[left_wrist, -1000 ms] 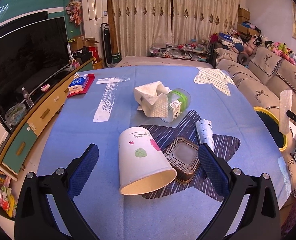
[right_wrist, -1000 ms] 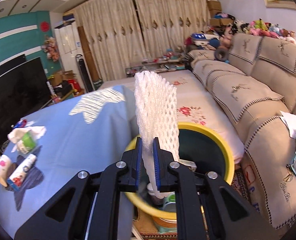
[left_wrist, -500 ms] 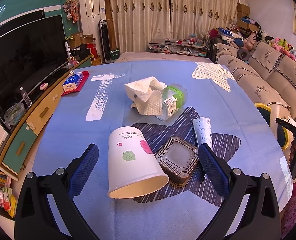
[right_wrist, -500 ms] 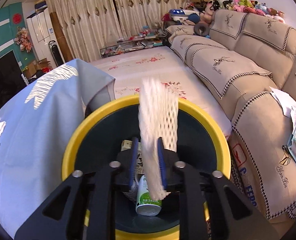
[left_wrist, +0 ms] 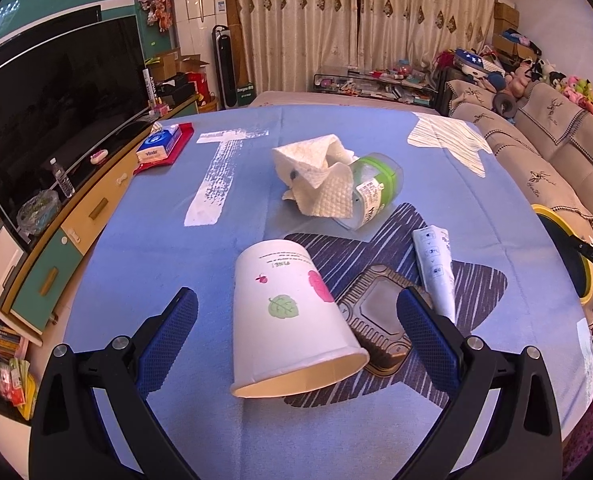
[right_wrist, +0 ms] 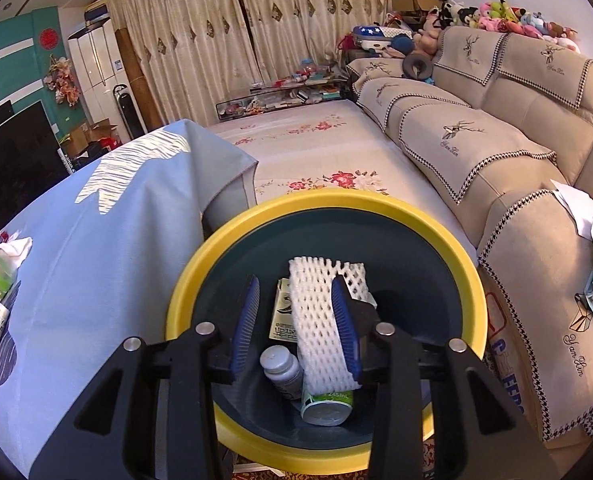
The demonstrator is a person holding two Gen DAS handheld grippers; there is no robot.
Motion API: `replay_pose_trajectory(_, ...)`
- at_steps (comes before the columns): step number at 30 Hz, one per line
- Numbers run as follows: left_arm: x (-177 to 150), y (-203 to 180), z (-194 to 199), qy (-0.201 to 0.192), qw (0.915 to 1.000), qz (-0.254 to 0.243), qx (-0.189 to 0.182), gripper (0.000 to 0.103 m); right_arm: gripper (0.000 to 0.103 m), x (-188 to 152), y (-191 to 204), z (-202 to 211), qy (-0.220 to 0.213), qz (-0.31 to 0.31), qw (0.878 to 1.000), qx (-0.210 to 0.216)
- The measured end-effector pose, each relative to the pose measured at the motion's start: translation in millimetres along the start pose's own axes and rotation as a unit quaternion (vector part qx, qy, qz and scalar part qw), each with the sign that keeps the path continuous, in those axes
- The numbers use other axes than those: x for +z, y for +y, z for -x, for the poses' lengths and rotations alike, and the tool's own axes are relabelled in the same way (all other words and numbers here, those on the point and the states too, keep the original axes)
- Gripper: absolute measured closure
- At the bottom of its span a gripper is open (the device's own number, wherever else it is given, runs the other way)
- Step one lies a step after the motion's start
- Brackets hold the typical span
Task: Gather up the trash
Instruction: 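Carry the foam net over the yellow bin and open the right gripper, then grasp the white paper cup with the left gripper and lift it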
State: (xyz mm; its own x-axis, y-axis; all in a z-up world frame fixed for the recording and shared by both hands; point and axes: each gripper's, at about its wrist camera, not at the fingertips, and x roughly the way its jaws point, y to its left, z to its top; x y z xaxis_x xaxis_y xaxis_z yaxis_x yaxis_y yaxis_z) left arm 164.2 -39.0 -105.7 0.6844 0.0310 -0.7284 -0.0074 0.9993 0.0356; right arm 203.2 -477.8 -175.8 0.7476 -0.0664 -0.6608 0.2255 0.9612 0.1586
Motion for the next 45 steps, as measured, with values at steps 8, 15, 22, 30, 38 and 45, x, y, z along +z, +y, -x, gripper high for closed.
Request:
replay_pose_trajectory(8,-6.2,8.2,-4.0,0.019,0.9997,0.005,0.012,0.005,0.066,-0.6,7.7,5.3,0.000,0.004,1.000,0.008)
replay_pose_trajectory(15,-15.6,8.1,-8.6,0.035,0.9994,0.002,0.007,0.005,0.065,-0.4,13.1,7.7,0.002,0.008,1.000,0.012)
replay_pose_trajectory(22,-21.0,9.8,-9.8,0.038,0.9993,0.003,0.002,0.007,0.065,0.6,18.3,11.7,-0.002,0.012,1.000,0.016)
replay_pose_trajectory(30,-24.9,15.0,-6.3,0.039,0.9991,0.008,-0.010,0.031,0.065,-5.8,18.2,22.0,-0.007,0.005,1.000,0.024)
replay_pose_trajectory(38,-18.3,22.6,21.8,-0.004,0.9999,0.008,-0.007,0.035,0.065,-13.9,17.9,31.7,-0.009,-0.002,1.000,0.028)
replay_pose_trajectory(45,-2.5,18.7,51.0,-0.042,0.9991,-0.007,-0.006,0.035,0.065,-17.4,16.3,35.5,-0.010,-0.007,0.999,0.031)
